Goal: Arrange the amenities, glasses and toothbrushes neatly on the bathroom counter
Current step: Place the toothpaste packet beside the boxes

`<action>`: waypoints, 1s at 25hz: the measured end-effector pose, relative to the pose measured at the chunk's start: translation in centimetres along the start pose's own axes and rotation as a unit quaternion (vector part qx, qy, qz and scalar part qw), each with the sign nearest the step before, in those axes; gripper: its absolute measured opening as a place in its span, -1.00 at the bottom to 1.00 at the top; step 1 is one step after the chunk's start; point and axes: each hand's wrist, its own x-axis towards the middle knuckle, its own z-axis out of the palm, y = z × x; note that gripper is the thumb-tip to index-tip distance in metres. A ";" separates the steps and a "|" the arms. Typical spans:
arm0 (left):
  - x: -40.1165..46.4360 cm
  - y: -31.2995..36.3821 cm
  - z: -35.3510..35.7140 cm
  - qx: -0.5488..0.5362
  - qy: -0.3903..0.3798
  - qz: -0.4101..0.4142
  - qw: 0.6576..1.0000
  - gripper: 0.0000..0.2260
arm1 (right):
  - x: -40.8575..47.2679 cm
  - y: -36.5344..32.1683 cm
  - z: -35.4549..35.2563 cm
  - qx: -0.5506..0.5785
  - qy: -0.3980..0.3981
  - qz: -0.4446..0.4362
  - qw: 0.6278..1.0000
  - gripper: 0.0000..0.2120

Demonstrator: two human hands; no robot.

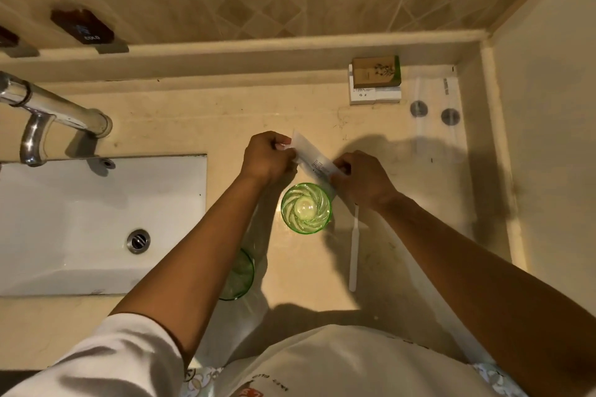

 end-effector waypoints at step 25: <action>7.6 7.2 4.6 0.007 -0.049 -0.002 0.999 -0.87 | 7.2 -1.1 -0.8 0.191 0.199 0.115 0.954 -0.81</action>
